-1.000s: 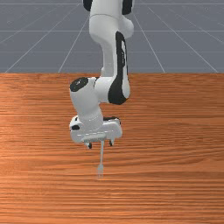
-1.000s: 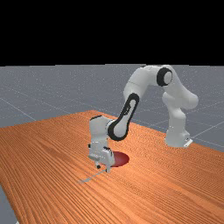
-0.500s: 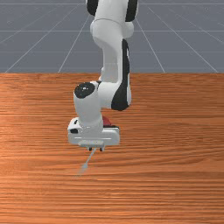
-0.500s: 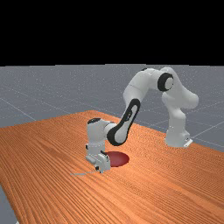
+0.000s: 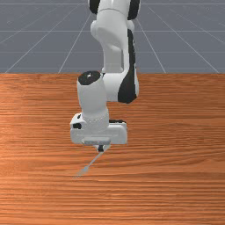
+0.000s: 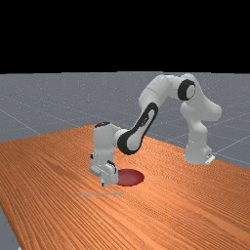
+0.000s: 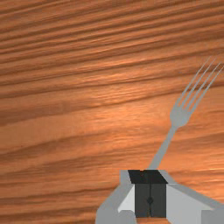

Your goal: Put the fork on the plate

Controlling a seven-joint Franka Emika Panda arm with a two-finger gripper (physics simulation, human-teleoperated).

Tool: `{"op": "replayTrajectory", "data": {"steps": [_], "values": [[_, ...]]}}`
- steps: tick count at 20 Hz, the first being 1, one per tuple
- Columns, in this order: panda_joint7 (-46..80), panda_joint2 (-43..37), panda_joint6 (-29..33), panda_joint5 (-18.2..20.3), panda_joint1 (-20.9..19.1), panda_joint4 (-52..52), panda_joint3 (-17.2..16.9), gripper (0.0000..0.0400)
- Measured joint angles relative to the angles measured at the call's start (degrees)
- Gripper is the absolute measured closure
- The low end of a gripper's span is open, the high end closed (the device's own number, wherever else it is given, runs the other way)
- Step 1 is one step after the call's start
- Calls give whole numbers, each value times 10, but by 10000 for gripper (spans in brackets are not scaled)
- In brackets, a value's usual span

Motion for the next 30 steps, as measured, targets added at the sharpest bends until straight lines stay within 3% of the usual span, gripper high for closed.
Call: {"op": "replayTrajectory", "data": {"steps": [1, 2, 3, 4, 5, 7, 9, 18, 20, 21, 23, 26, 27, 28, 30], "values": [[2, 0, -1, 1, 0, 1, 0, 398], [11, 1, 0, 4, 0, 1, -1, 242], [26, 4, 2, 23, -6, 2, 5, 147], [39, 10, 7, 48, -16, 5, 14, 89], [46, 18, 13, 65, -24, 11, 21, 54], [53, 35, 20, 77, -31, 22, 25, 20], [54, 58, 19, 67, -29, 34, 20, 7], [92, 78, 10, 24, -5, 49, -14, 160], [90, 63, 10, 24, -2, 42, -15, 305], [92, 51, 6, 23, 0, 41, -15, 342], [93, 35, 3, 23, 1, 47, -17, 379], [94, 32, 6, 23, 1, 48, -17, 395], [94, 39, 7, 24, 0, 50, -17, 240], [94, 50, 9, 24, 0, 51, -16, 146], [96, 76, 8, 24, -2, 64, -14, 54]]}}
